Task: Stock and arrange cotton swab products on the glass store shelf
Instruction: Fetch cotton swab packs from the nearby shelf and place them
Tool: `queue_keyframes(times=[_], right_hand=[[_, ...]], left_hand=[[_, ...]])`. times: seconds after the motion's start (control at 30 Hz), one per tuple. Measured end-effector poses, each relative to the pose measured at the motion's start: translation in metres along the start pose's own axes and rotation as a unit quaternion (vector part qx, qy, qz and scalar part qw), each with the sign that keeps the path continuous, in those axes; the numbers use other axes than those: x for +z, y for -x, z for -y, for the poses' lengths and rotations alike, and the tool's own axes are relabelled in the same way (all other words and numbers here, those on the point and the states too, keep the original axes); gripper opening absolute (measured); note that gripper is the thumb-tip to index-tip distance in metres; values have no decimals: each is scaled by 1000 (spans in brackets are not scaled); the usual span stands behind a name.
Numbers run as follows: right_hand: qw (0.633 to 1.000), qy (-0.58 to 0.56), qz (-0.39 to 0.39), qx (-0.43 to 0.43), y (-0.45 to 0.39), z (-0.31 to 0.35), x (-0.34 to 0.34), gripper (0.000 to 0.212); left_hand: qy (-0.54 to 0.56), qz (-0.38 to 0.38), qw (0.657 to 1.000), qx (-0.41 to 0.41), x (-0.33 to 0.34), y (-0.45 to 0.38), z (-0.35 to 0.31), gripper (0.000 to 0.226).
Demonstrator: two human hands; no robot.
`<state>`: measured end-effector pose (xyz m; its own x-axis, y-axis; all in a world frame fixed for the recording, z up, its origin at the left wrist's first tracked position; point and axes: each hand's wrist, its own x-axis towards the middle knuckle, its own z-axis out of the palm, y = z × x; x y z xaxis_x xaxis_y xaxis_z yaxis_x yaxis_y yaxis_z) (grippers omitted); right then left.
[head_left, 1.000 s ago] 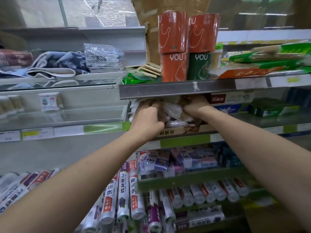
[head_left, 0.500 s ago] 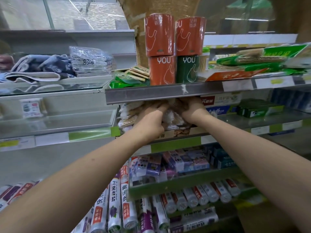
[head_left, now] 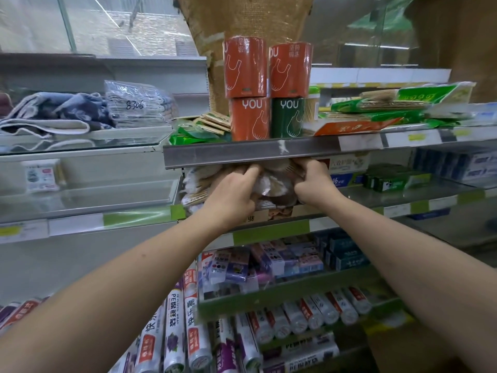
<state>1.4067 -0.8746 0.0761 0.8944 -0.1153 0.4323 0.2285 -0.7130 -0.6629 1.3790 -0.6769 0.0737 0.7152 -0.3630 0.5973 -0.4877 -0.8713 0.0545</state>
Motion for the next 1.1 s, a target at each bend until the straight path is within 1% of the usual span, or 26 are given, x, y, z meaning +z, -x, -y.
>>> queue_keyframes(times=[0.07,0.2,0.27,0.4,0.5,0.67,0.73,0.83,0.93,1.03,1.1], right_hand=[[1000,-3,-12,-11,2,0,4,57],[999,-1,-17,-29,12,4,6,46],[998,6,-30,-53,18,5,6,47],[994,-16,-44,-98,32,16,15,56],[993,-5,-58,-106,42,25,26,51],[986,-32,-99,-131,63,43,35,45],[984,-61,-99,-136,74,55,38,41],[985,-84,-74,-129,87,72,46,36],[988,-108,-55,-100,96,88,60,34],[984,-157,-29,-74,105,111,77,24],[981,-181,-18,-63,113,129,90,22]], left_hand=[[-17,-24,1000,8,-1,6,-1,48],[-30,-55,998,23,-4,21,0,48],[-30,-65,997,28,-8,30,4,49],[-52,-52,996,43,-22,48,10,50],[-53,-48,996,49,-33,63,20,49],[-51,-43,996,54,-55,89,44,50],[-41,-50,997,32,-67,101,52,50],[-16,-68,997,-22,-84,121,64,47],[9,-85,994,-75,-102,140,79,45],[43,-100,985,-135,-121,160,100,46],[54,-111,978,-170,-133,174,116,41]])
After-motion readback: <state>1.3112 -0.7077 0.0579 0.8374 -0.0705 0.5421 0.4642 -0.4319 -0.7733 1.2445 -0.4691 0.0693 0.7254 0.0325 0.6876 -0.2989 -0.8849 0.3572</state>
